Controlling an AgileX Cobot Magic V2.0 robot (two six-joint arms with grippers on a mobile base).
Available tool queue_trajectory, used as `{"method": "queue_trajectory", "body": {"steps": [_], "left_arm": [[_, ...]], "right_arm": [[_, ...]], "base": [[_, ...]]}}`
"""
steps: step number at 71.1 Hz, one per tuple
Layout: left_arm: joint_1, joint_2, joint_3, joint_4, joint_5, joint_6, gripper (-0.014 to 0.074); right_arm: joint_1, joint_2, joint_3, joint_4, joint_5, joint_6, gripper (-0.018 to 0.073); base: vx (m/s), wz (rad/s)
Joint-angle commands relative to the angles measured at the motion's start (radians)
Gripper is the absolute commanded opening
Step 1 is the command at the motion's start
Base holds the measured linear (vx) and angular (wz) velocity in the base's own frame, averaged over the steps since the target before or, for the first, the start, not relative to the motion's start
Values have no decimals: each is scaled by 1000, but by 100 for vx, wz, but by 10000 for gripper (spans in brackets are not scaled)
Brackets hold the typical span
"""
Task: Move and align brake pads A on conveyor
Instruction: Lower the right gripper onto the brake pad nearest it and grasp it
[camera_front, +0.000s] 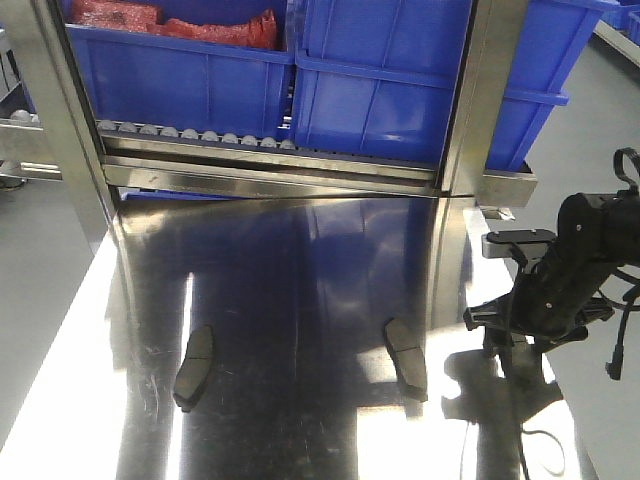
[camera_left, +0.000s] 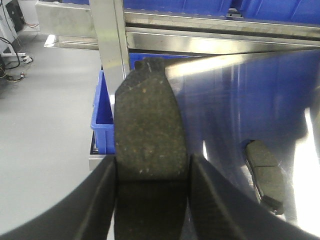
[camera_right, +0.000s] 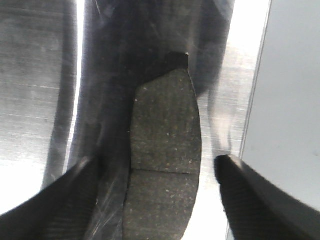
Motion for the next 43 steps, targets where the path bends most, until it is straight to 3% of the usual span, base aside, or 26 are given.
{"method": "queue_trajectory", "body": {"steps": [1, 28, 43], "left_arm": [[-7, 0, -28, -2, -99, 1, 97], [-7, 0, -28, -2, -99, 1, 97], [-7, 0, -28, -2, -99, 1, 97]], "right_arm": [[1, -46, -26, -11, -20, -6, 432], [1, -46, -26, -11, -19, -6, 185], [1, -63, -26, -11, -10, -6, 158]], "base": [[0, 0], [0, 0], [0, 0]]}}
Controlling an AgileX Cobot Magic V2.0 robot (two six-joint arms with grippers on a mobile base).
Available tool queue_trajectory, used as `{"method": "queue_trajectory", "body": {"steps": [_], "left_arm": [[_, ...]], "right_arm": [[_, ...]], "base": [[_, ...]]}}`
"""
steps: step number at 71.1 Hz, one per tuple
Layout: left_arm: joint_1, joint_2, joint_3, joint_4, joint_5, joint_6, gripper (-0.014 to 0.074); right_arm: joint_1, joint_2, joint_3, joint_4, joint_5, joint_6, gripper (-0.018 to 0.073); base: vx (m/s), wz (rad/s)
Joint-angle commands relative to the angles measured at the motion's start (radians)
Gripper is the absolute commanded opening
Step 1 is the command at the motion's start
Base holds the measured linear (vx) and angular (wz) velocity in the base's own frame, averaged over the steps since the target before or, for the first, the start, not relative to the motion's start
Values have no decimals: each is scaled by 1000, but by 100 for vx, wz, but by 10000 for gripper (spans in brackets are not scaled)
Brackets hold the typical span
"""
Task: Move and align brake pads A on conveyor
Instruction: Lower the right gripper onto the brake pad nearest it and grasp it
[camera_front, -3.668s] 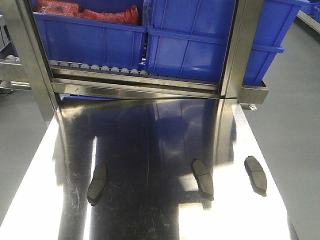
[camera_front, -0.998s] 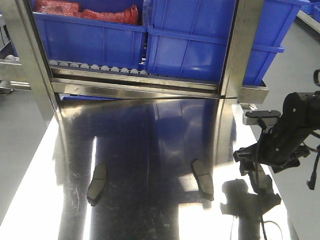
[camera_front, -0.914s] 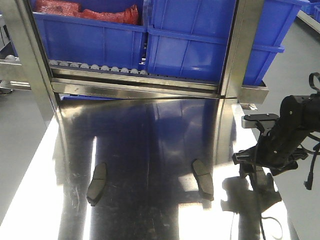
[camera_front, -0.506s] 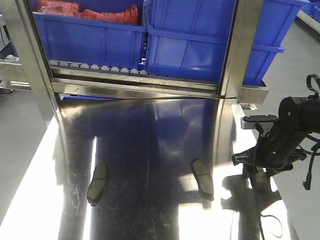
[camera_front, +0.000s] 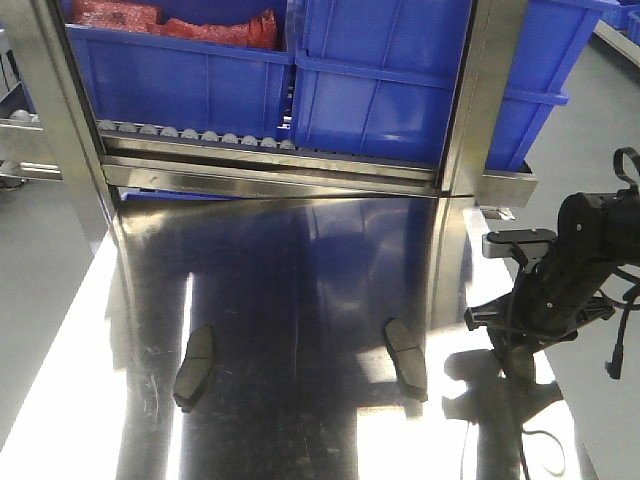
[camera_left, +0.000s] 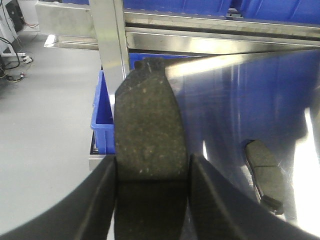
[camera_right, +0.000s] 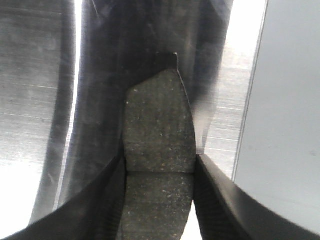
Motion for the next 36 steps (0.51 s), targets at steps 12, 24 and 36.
{"method": "queue_trajectory", "body": {"steps": [12, 24, 36], "left_arm": [[-7, 0, -28, -2, -99, 1, 97], [-7, 0, -28, -2, -99, 1, 97], [-7, 0, -28, -2, -99, 1, 97]], "right_arm": [[1, -114, -21, 6, -14, -29, 158], [1, -192, -21, 28, -12, -37, 158], [1, -307, -17, 38, -14, -61, 158]], "base": [[0, 0], [0, 0], [0, 0]]}}
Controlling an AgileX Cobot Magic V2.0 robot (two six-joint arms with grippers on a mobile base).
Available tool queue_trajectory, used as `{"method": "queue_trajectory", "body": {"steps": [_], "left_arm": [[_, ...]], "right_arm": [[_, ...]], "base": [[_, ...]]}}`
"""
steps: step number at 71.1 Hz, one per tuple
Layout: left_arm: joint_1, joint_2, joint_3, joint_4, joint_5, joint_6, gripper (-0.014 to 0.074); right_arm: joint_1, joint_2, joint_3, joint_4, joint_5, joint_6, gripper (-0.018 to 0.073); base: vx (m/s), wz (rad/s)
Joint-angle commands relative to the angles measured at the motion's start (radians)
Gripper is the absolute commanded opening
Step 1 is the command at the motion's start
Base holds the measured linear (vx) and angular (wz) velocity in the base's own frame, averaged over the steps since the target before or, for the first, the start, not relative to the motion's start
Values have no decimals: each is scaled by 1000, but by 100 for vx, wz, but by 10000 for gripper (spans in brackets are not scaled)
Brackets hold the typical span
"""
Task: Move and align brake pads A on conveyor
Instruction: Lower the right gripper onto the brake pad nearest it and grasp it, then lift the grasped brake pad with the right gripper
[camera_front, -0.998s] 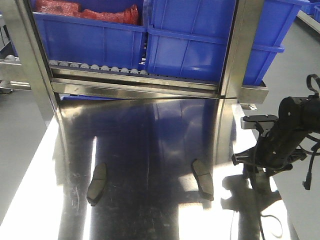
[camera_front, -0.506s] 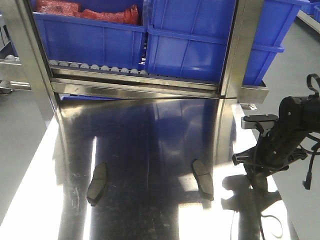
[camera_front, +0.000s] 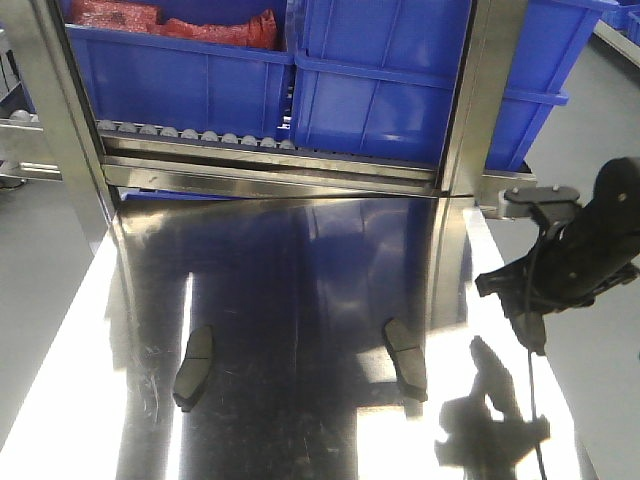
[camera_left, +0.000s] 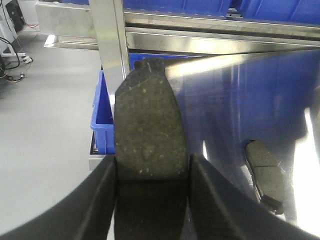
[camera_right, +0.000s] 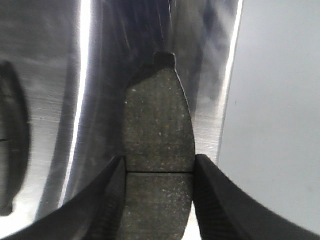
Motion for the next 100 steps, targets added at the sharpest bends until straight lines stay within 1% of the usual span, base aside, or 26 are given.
{"method": "queue_trajectory", "body": {"steps": [1, 6, 18, 36, 54, 63, 72, 100], "left_arm": [[-7, 0, -28, -2, -99, 1, 97], [-7, 0, -28, -2, -99, 1, 97], [-7, 0, -28, -2, -99, 1, 97], [-7, 0, -28, -2, -99, 1, 97], [-7, 0, -28, -2, -99, 1, 97], [-7, 0, -28, -2, -99, 1, 97], [-7, 0, -28, -2, -99, 1, 97], [-7, 0, -28, -2, -99, 1, 97]], "right_arm": [[1, -120, -16, 8, -27, -23, 158], [1, -191, 24, 12, -63, -27, 158], [1, -381, 189, 17, -147, -27, 158], [1, -685, 434, 23, -174, -27, 158], [1, -951, 616, 23, -214, -35, 158], [1, -1039, 652, 23, -215, -35, 158], [1, -1073, 654, 22, -223, -35, 158], [1, -1075, 654, 23, -215, -35, 160]], "base": [[0, 0], [0, 0], [0, 0], [0, 0], [0, 0], [0, 0], [0, 0], [0, 0]]}}
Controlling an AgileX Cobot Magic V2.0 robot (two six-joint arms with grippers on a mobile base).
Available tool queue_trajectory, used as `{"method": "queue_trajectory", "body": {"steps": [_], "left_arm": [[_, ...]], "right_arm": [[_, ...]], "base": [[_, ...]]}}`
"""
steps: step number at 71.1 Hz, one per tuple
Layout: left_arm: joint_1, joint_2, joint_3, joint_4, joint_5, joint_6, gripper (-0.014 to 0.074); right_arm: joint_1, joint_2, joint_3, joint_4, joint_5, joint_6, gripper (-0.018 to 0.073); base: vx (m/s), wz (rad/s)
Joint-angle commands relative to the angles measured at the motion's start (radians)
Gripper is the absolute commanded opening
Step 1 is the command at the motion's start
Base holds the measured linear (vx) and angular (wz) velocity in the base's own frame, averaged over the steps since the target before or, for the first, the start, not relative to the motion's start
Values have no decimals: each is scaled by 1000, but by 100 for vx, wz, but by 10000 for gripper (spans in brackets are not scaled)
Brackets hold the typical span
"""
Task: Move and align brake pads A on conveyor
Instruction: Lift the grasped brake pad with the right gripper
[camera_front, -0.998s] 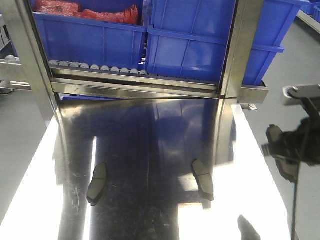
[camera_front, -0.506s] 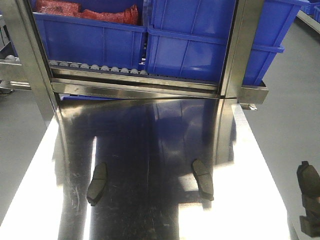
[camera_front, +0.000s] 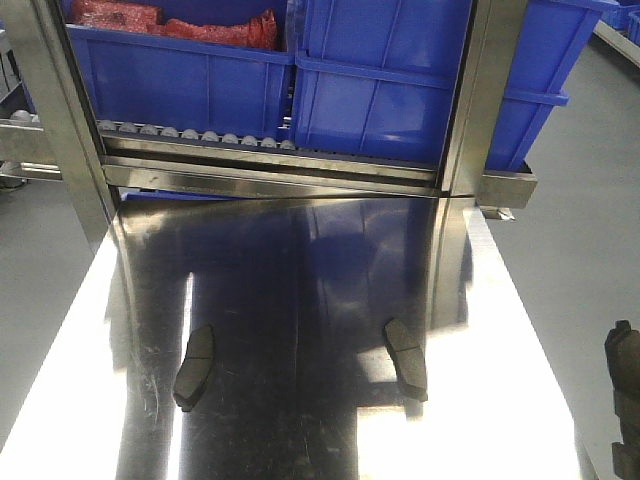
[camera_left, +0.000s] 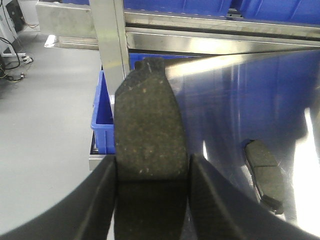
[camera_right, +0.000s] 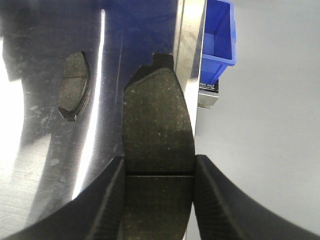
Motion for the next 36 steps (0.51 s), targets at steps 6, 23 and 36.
{"method": "queue_trajectory", "body": {"steps": [6, 23, 36], "left_arm": [[-7, 0, -28, -2, -99, 1, 97], [-7, 0, -28, -2, -99, 1, 97], [-7, 0, -28, -2, -99, 1, 97]], "right_arm": [[1, -2, -31, 6, -76, -8, 160], [1, -2, -31, 6, -76, -8, 160], [1, -2, -31, 6, -76, -8, 160]], "base": [[0, 0], [0, 0], [0, 0]]}}
